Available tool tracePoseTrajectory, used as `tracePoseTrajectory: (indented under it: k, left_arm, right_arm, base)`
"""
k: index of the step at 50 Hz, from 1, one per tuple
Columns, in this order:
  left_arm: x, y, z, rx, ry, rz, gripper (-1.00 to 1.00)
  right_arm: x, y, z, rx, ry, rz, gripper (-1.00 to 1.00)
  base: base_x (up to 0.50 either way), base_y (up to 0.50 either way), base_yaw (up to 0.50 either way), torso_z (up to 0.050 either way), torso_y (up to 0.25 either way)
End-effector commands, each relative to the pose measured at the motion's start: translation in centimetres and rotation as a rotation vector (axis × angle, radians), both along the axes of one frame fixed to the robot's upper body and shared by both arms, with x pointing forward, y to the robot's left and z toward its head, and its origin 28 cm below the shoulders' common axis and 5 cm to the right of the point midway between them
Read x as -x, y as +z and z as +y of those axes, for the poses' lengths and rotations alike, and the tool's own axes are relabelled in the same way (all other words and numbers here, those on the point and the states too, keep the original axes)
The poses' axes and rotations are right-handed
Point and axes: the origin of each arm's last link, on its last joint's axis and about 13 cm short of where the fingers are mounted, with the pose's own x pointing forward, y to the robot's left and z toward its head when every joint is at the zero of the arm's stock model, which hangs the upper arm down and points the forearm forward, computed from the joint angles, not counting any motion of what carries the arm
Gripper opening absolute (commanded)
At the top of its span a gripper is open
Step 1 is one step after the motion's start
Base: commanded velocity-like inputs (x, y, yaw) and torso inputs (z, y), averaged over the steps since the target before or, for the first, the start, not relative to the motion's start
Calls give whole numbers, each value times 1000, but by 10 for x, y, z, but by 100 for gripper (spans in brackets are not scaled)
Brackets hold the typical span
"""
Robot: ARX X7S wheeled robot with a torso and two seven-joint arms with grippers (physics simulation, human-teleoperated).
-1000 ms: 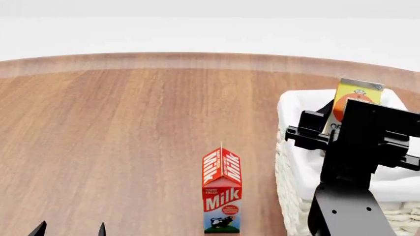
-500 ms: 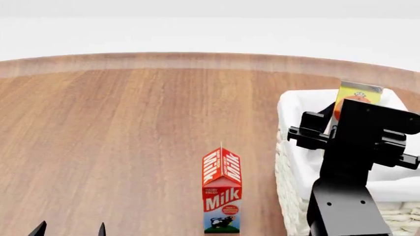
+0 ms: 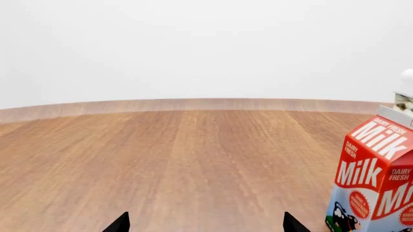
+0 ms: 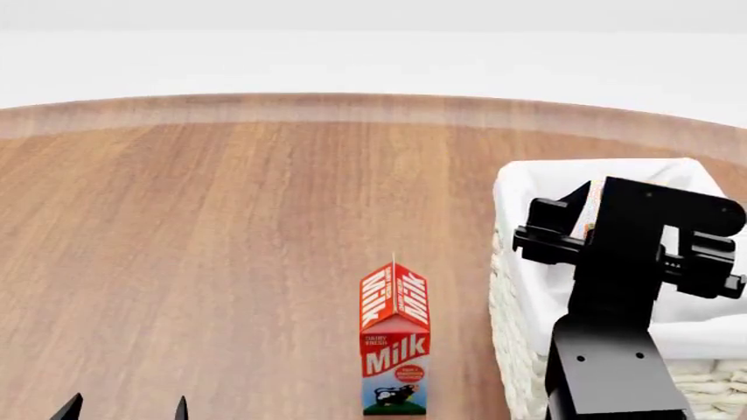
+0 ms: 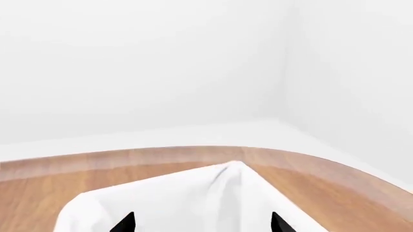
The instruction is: Pick up the orange juice, and put it in the basket.
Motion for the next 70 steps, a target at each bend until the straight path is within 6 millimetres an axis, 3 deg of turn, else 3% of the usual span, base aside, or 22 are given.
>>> tracePoseTrajectory:
  k: [1,17,28,70]
  left_arm:
    - [0,0,0,0,0,0,100]
    - [0,0,0,0,0,0,100]
    - [0,0,0,0,0,0,100]
    - [0,0,0,0,0,0,100]
  right_arm:
    - [-1,5,0,30,3,-11,100]
    - [4,15,4,29,27,-51,100]
    - [21,30,13,33,107,-129,100]
    - [78,53,26,97,264,-290,100]
  base:
    - [0,0,0,0,0]
    - [0,0,0,0,0]
    - [0,0,0,0,0]
    - [0,0,0,0,0]
